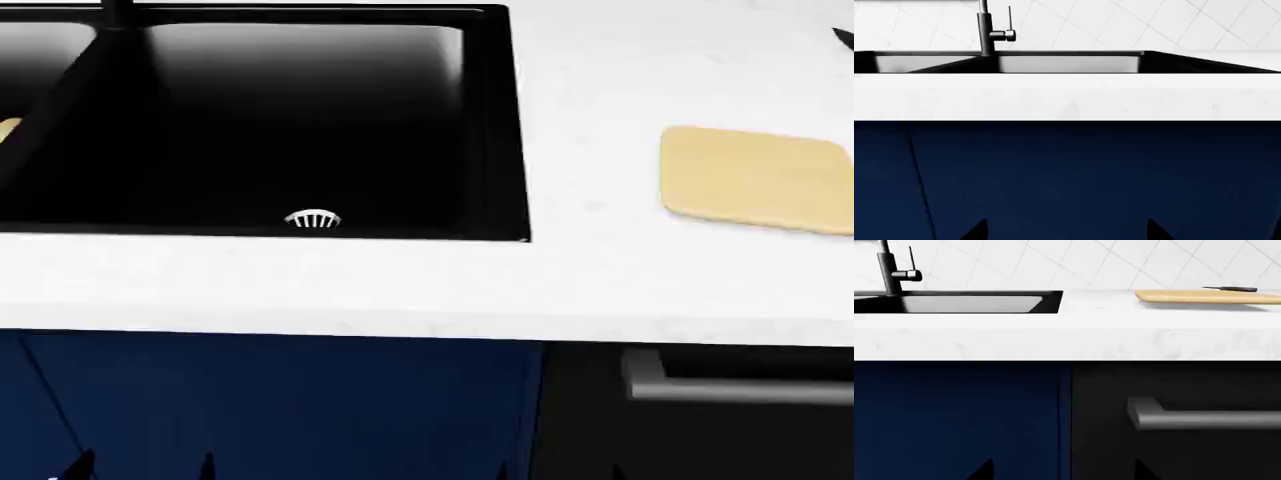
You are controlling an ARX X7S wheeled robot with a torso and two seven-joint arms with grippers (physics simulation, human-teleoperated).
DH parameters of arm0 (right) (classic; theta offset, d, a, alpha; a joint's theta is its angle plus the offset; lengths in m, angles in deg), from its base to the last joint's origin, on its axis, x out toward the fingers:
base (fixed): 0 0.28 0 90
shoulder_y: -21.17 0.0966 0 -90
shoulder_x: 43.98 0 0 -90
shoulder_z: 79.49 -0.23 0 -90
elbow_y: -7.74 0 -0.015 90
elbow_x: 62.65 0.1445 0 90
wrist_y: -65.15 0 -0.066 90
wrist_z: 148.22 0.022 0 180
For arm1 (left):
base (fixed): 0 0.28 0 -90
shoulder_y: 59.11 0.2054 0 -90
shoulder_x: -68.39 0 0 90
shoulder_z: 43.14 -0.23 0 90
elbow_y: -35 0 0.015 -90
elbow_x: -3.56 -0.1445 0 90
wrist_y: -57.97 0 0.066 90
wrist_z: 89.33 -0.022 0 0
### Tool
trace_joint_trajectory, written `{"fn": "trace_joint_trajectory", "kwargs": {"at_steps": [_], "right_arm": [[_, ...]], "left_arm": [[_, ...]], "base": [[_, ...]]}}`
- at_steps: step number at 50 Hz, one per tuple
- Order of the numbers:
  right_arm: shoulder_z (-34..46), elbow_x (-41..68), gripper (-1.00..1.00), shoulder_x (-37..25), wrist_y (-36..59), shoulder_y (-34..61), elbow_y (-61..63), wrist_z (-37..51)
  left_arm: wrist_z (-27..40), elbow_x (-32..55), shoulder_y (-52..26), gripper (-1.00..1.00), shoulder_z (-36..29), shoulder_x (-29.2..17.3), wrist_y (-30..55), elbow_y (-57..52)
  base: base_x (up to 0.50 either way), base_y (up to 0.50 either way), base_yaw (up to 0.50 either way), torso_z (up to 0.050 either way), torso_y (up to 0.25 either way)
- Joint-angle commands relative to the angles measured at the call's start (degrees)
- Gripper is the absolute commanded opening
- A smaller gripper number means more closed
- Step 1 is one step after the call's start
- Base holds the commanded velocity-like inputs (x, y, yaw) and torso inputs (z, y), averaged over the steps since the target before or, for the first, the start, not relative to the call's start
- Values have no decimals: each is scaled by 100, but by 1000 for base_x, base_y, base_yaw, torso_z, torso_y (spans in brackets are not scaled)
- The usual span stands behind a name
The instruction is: Pick the vegetables from the sink and place them on the cutting board.
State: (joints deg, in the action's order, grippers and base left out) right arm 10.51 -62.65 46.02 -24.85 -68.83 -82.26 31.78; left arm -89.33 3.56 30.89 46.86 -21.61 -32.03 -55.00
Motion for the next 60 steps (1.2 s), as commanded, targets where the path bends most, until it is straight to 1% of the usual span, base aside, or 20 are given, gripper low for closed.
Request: {"fn": "trace_joint_trajectory", "kwargs": {"at_steps": [1, 6, 11, 15, 17, 24, 36, 60], "right_arm": [[129, 56, 100, -95, 8, -4, 6, 112], [240, 157, 100, -193, -22, -35, 48, 244], [295, 259, 100, -260, -5, -38, 63, 313], [339, 296, 100, -303, 9, -42, 72, 377], [339, 341, 100, -317, -33, -51, 80, 403], [443, 360, 100, -375, 2, -54, 72, 485], [479, 551, 100, -458, -55, -46, 79, 554], [665, 574, 100, -599, -45, -15, 56, 830]], "left_arm": [[109, 130, -1, 100, -89, -82, -3, -6], [203, 339, -20, 100, -164, -185, 87, -12], [358, 352, -76, 100, -259, -227, 169, 9], [478, 277, -82, 100, -336, -293, 166, 57], [459, 419, -50, 100, -293, -302, 9, 25], [549, 493, -60, 100, -341, -369, 58, 36], [681, 525, -44, 100, -454, -459, 76, -1], [891, 642, -89, 100, -627, -597, 99, 35]], "base": [[0, 0, 0, 0, 0], [0, 0, 0, 0, 0], [0, 0, 0, 0, 0], [0, 0, 0, 0, 0], [0, 0, 0, 0, 0], [0, 0, 0, 0, 0], [21, 500, 0, 0, 0], [25, 500, 0, 0, 0]]}}
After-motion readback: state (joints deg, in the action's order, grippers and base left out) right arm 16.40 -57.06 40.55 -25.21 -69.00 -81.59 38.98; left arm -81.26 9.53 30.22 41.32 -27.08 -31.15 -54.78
